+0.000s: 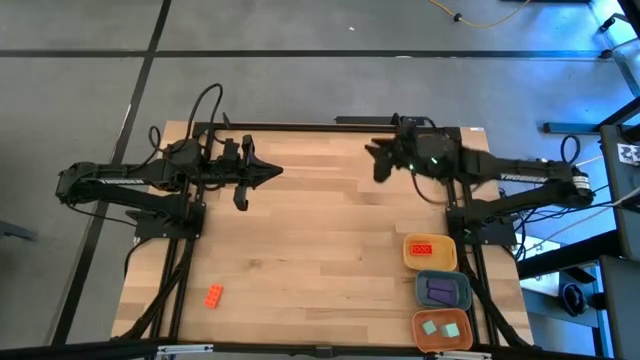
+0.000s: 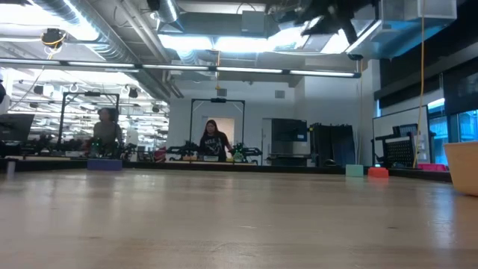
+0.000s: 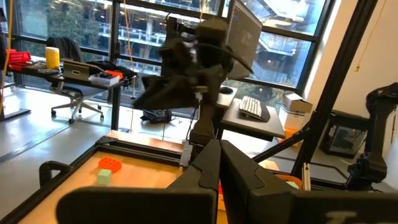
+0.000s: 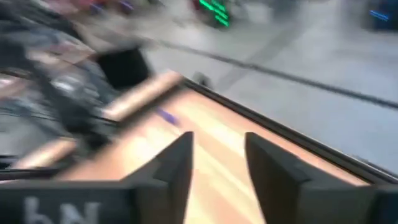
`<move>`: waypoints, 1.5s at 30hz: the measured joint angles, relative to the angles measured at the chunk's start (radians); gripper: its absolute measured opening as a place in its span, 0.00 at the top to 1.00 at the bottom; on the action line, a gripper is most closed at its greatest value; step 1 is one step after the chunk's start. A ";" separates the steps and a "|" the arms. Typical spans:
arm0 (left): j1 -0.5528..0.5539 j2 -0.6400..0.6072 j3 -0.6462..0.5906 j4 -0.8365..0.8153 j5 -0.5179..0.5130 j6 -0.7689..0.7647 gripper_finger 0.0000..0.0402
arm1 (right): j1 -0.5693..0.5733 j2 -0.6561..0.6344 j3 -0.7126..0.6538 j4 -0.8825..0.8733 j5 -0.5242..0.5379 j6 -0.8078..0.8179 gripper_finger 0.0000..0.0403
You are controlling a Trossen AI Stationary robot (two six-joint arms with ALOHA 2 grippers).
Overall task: Sort & place blocks by color
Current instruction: Put the light blue block into the orange bin
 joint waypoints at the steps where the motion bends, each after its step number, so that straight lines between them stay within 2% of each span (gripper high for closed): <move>1: 0.000 0.000 0.000 0.000 0.000 0.000 1.00 | -0.031 0.026 0.046 -0.091 0.008 0.012 0.57; 4: 0.000 0.000 0.000 0.000 0.000 0.000 1.00 | -0.139 0.115 0.176 -0.360 0.007 0.044 0.42; 7: 0.000 0.000 0.000 0.000 0.000 0.000 1.00 | -0.247 0.197 0.281 -0.543 0.009 0.052 0.30; 10: 0.000 0.000 0.000 0.000 -0.009 0.000 1.00 | -0.345 0.274 0.343 -0.663 0.012 0.032 0.20; 13: 0.000 0.000 0.000 0.000 -0.023 0.000 1.00 | -0.433 0.327 0.383 -0.712 -0.021 0.033 0.15; 20: 0.000 0.000 0.000 0.000 -0.050 -0.001 1.00 | -0.576 0.381 0.382 -0.714 -0.102 0.029 0.14; 24: 0.000 0.000 0.000 0.000 -0.064 -0.004 1.00 | -0.672 0.442 0.346 -0.749 -0.263 0.033 0.13; 26: 0.000 0.000 0.000 0.000 -0.064 -0.004 1.00 | -0.707 0.485 0.319 -0.760 -0.308 0.034 0.13; 38: 0.000 0.000 0.000 0.000 -0.064 -0.002 1.00 | -0.763 0.693 0.210 -0.721 -0.318 0.057 0.13; 45: 0.000 0.000 0.000 0.000 -0.064 -0.002 1.00 | -0.781 0.751 0.210 -0.648 -0.385 0.072 0.13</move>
